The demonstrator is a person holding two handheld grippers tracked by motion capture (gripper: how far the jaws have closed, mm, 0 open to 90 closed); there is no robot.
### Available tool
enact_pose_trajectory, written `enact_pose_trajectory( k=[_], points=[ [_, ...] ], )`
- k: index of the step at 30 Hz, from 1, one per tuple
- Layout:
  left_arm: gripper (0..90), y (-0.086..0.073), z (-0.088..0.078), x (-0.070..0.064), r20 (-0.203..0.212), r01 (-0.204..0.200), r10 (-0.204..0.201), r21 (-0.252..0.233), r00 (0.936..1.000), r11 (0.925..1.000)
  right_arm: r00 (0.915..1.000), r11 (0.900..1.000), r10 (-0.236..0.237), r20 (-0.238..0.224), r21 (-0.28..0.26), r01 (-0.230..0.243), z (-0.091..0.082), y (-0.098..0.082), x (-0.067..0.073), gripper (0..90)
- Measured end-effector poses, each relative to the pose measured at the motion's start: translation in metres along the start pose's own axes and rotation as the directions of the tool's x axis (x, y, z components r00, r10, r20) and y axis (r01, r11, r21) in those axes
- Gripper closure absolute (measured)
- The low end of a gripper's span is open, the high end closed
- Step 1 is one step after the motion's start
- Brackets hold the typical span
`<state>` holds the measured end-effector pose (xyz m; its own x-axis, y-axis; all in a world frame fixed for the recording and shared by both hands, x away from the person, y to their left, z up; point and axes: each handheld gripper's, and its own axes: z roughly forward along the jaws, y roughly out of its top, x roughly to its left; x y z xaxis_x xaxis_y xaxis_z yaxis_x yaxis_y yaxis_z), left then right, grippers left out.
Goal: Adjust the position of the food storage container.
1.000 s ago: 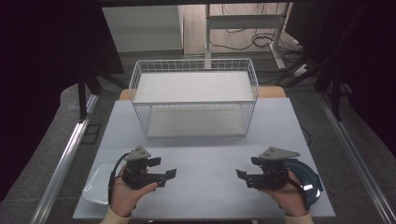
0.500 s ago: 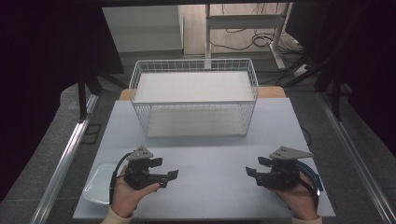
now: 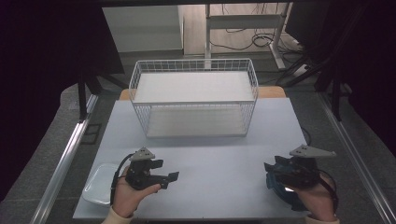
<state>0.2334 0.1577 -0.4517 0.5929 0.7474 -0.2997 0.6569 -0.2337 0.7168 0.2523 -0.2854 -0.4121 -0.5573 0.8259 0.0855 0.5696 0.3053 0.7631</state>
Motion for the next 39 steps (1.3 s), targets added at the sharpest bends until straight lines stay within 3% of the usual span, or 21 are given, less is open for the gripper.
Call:
enact_pose_trajectory(
  k=[9,10,14,17,22,23,24,25,26,29,32,39],
  points=[
    [21.0,-0.001,0.002,0.0,0.005,-0.002,0.002,0.006,1.0,1.0,0.9935,0.998,0.055,0.099,-0.004,-0.055,-0.026,-0.009,-0.026,69.7],
    [21.0,-0.001,0.002,0.0,0.004,-0.003,0.003,0.006,1.0,1.0,0.9896,0.997,0.072,0.125,0.0,-0.072,-0.031,-0.013,-0.032,75.3],
    [21.0,-0.002,0.002,0.001,0.003,0.0,0.0,0.008,1.0,1.0,0.9776,0.994,0.101,0.184,0.015,-0.106,-0.041,-0.023,-0.045,83.7],
    [21.0,-0.002,0.003,0.0,0.007,0.002,-0.002,0.011,1.0,0.9999,0.9643,0.989,0.133,0.229,0.027,-0.143,-0.049,-0.032,-0.054,87.4],
    [21.1,-0.003,0.004,-0.002,0.011,0.001,-0.001,0.012,0.9999,0.9999,0.9352,0.978,0.179,0.306,0.046,-0.202,-0.06,-0.051,-0.068,89.5],
    [21.0,-0.003,0.004,-0.002,0.011,0.001,-0.001,0.012,0.9999,0.9999,0.9352,0.978,0.179,0.306,0.046,-0.202,-0.06,-0.051,-0.068,89.5],
    [21.1,-0.003,0.004,-0.002,0.012,0.0,0.0,0.014,0.9999,0.9999,0.9227,0.974,0.193,0.334,0.048,-0.221,-0.065,-0.057,-0.073,89.6],
    [21.1,-0.003,0.004,-0.002,0.012,0.0,0.0,0.014,0.9999,0.9999,0.9227,0.974,0.193,0.334,0.048,-0.221,-0.065,-0.057,-0.073,89.6],
    [21.1,-0.003,0.005,-0.003,0.012,-0.002,0.002,0.015,0.9999,0.9999,0.9124,0.969,0.209,0.352,0.051,-0.242,-0.07,-0.063,-0.078,89.7],
    [21.1,-0.003,0.005,-0.003,0.013,-0.005,0.004,0.016,0.9999,0.9999,0.8939,0.956,0.237,0.38,0.07,-0.283,-0.072,-0.073,-0.084,89.7],
    [21.1,-0.003,0.007,-0.005,0.014,-0.003,0.003,0.02,0.9999,0.9998,0.8883,0.948,0.237,0.393,0.106,-0.3,-0.068,-0.084,-0.087,89.7],
    [21.1,-0.004,0.01,-0.007,0.016,-0.009,0.008,0.033,0.9998,0.9994,0.89,0.934,0.23,0.394,0.167,-0.315,-0.057,-0.095,-0.086,89.7]
  ],
)
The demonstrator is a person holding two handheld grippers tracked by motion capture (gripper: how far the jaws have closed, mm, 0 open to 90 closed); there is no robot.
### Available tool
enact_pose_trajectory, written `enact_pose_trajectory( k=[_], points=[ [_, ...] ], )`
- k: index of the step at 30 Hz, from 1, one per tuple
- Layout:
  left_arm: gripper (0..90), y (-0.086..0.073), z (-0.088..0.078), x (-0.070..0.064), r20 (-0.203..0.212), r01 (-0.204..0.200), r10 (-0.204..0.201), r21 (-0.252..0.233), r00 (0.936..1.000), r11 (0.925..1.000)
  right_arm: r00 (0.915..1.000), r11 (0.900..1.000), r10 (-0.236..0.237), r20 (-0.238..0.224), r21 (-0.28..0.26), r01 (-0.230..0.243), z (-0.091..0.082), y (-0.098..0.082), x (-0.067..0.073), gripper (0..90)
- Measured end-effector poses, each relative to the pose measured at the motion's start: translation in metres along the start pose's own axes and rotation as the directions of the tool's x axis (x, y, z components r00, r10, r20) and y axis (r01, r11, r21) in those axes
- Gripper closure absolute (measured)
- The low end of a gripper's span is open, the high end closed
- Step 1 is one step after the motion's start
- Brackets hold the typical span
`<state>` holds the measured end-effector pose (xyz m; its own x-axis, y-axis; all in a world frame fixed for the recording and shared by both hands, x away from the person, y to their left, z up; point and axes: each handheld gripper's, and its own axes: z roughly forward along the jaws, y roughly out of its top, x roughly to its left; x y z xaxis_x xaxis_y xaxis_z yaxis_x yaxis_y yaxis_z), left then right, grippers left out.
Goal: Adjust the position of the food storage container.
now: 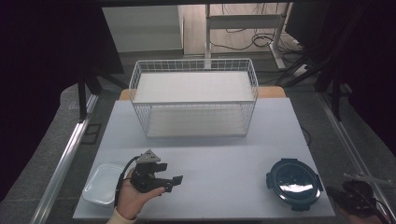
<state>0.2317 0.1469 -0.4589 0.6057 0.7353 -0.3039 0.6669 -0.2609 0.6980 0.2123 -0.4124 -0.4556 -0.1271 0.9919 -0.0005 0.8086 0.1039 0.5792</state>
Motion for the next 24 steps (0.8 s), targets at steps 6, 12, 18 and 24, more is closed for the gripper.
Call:
enact_pose_trajectory(
  k=[6,12,18,24],
  points=[
    [21.1,0.0,-0.001,0.001,0.0,0.003,-0.003,-0.005,1.0,1.0,0.9996,1.0,-0.025,-0.009,0.016,0.026,0.004,0.001,0.008,89.8],
    [21.1,0.0,0.002,0.0,0.002,0.001,-0.001,0.003,1.0,1.0,0.9995,0.999,-0.03,0.005,0.03,0.03,0.004,0.002,0.01,90.0],
    [21.1,0.0,0.004,-0.002,0.006,-0.001,0.001,0.006,1.0,1.0,0.9994,0.998,-0.034,-0.008,0.047,0.034,0.003,0.003,0.013,90.0],
    [21.1,0.0,0.004,-0.001,0.004,0.001,-0.001,0.008,1.0,1.0,0.9978,0.998,-0.045,-0.049,0.042,0.047,0.001,0.007,0.02,90.0]
  ],
)
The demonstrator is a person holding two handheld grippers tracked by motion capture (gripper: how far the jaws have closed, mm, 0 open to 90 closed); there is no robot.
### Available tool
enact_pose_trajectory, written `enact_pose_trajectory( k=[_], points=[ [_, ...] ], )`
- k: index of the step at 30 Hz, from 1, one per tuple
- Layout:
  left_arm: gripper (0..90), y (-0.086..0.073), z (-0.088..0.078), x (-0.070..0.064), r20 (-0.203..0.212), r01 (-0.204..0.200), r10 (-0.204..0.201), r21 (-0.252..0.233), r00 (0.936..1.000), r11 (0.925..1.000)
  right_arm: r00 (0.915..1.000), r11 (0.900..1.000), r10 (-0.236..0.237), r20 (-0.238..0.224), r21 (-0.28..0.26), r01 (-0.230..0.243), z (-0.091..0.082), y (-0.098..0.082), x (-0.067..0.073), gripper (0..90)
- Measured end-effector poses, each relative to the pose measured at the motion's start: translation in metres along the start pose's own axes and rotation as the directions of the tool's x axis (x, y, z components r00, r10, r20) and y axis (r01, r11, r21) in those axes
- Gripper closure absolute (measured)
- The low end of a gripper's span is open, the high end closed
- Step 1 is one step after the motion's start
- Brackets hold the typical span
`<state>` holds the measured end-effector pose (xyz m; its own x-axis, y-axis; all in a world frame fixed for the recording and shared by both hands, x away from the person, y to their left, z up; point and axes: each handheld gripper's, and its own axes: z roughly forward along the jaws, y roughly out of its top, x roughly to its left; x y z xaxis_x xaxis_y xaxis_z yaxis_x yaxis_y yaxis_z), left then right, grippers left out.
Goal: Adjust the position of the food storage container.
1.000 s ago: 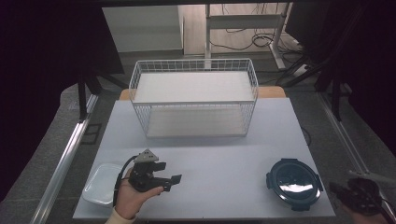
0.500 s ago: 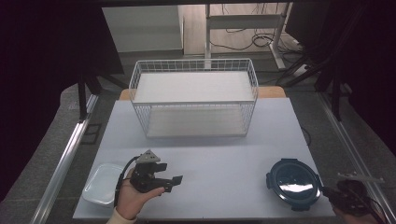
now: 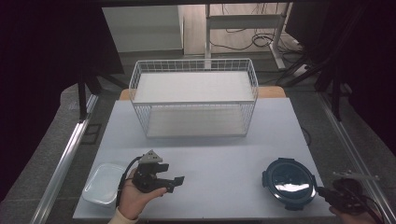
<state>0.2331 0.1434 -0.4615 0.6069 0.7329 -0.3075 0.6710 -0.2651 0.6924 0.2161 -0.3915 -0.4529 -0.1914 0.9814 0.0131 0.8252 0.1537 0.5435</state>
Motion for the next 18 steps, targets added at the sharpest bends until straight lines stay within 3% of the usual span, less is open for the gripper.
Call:
enact_pose_trajectory(
  k=[1,5,13,18],
  points=[
    [21.1,0.0,0.0,0.0,0.0,-0.001,0.001,0.0,1.0,1.0,0.9999,1.0,-0.003,-0.013,-0.012,0.003,0.0,0.002,0.004,90.0],
    [21.1,0.0,0.001,0.0,-0.002,-0.002,0.002,0.004,1.0,1.0,0.9997,1.0,-0.025,0.004,-0.003,0.025,-0.001,0.006,0.011,90.0],
    [21.1,0.0,0.002,-0.002,0.0,0.0,0.0,0.001,1.0,1.0,0.9996,1.0,-0.025,0.016,0.017,0.024,-0.001,0.007,0.016,90.0],
    [21.1,0.0,0.002,-0.002,-0.001,-0.002,0.002,0.002,1.0,1.0,0.9998,1.0,-0.021,0.001,0.019,0.021,0.0,0.008,0.018,90.0]
  ],
)
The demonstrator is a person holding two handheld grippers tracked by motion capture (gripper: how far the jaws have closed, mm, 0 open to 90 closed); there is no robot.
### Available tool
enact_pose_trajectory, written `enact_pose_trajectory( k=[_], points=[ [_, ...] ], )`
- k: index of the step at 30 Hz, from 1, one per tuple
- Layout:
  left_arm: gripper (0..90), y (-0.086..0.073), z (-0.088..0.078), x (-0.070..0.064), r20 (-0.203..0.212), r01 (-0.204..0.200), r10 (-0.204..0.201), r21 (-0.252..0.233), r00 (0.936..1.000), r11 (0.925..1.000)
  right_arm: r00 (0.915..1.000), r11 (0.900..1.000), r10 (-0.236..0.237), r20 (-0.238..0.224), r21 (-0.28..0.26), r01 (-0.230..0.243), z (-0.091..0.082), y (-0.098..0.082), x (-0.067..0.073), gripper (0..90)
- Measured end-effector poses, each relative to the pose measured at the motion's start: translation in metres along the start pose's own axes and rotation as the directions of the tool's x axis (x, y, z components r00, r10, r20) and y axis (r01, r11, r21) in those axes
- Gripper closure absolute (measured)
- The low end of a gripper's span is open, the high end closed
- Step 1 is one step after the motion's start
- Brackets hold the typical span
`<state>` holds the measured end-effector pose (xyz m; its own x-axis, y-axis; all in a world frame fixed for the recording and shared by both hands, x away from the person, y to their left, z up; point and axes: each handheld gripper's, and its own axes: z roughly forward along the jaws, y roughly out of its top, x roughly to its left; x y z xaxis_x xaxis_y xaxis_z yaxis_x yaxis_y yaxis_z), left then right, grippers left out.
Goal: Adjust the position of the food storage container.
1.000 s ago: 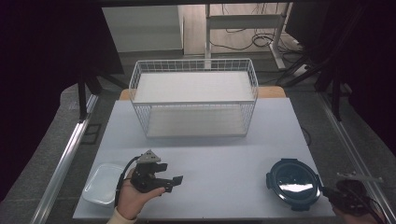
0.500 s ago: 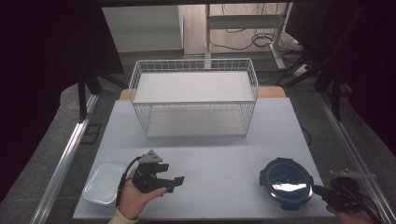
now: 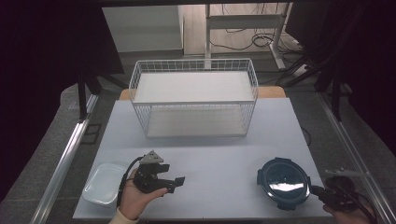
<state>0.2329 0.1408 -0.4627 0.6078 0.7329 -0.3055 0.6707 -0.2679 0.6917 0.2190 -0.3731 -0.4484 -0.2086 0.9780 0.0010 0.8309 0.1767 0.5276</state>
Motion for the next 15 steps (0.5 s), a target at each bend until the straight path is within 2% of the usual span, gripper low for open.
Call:
enact_pose_trajectory(
  k=[2,5,9,15],
  points=[
    [21.1,0.0,0.0,0.0,0.002,0.0,0.0,0.001,1.0,1.0,1.0,1.0,-0.008,0.002,0.006,0.008,0.0,0.001,0.003,90.0],
    [21.1,0.0,0.001,0.001,0.001,-0.003,0.003,0.006,1.0,1.0,0.9995,1.0,-0.016,-0.029,0.007,0.016,0.003,0.003,0.011,90.0],
    [21.2,0.0,0.001,0.001,0.001,-0.002,0.002,0.005,1.0,1.0,0.9989,0.999,-0.032,-0.036,0.011,0.032,0.005,0.006,0.019,90.0],
    [21.2,0.0,0.002,0.0,0.003,-0.003,0.003,0.009,1.0,1.0,0.9944,0.998,-0.059,-0.087,0.009,0.06,0.011,0.011,0.037,90.0]
  ],
)
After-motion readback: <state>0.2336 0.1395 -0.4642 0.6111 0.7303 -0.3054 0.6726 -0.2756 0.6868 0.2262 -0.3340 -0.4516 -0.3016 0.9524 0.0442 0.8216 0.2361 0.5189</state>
